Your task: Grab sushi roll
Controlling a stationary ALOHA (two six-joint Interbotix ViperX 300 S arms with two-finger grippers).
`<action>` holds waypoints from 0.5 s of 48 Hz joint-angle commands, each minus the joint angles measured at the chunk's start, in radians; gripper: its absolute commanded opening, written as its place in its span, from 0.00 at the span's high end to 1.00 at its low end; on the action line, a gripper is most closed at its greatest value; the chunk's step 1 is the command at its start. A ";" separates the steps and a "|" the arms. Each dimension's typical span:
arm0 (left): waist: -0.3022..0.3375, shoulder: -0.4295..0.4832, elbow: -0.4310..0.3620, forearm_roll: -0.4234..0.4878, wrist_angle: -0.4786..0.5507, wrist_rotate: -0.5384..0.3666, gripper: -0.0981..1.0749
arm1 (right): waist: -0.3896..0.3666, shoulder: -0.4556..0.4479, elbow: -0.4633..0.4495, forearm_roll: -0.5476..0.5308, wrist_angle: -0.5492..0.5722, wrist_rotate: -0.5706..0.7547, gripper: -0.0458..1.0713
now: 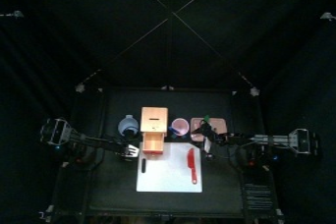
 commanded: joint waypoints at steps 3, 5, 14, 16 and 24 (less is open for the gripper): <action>-0.003 -0.040 -0.023 0.002 0.035 0.003 0.35 | 0.000 -0.006 -0.009 0.005 -0.003 0.000 0.14; -0.005 -0.064 -0.026 0.003 0.058 0.006 0.35 | 0.000 -0.006 -0.009 0.006 -0.003 0.000 0.14; -0.008 -0.199 -0.054 0.058 0.176 0.051 0.36 | 0.002 -0.006 -0.011 0.006 -0.003 0.000 0.14; -0.008 -0.242 -0.067 0.078 0.207 0.092 0.36 | 0.002 -0.005 -0.011 0.006 -0.003 0.000 0.14; 0.003 -0.341 -0.127 0.123 0.258 0.282 0.36 | 0.002 -0.006 -0.012 0.006 -0.003 0.000 0.14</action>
